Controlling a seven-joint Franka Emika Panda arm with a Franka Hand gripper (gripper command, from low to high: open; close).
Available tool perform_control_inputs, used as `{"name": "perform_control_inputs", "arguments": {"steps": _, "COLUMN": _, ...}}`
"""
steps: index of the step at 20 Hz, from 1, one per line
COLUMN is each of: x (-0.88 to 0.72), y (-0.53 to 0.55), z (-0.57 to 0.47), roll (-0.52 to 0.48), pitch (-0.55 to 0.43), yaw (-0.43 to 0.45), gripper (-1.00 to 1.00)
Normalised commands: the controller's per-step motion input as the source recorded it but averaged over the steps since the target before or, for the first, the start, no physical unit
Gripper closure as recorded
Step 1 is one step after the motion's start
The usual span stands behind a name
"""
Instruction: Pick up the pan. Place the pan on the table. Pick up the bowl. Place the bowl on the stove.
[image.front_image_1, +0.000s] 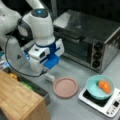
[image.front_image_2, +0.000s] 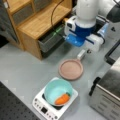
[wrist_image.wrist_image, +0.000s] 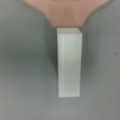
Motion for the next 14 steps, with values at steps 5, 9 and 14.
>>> {"name": "perform_control_inputs", "arguments": {"steps": 5, "x": -0.17, "y": 0.02, "z": -0.22, "roll": -0.076, "pitch": -0.158, "yaw": 0.132, "gripper": -1.0}}
{"name": "perform_control_inputs", "arguments": {"steps": 9, "x": -0.2, "y": 0.0, "z": -0.29, "roll": -0.051, "pitch": -0.145, "yaw": 0.144, "gripper": -1.0}}
{"name": "perform_control_inputs", "arguments": {"steps": 14, "x": -0.17, "y": -0.05, "z": -0.32, "roll": 0.009, "pitch": -0.126, "yaw": 0.153, "gripper": -1.0}}
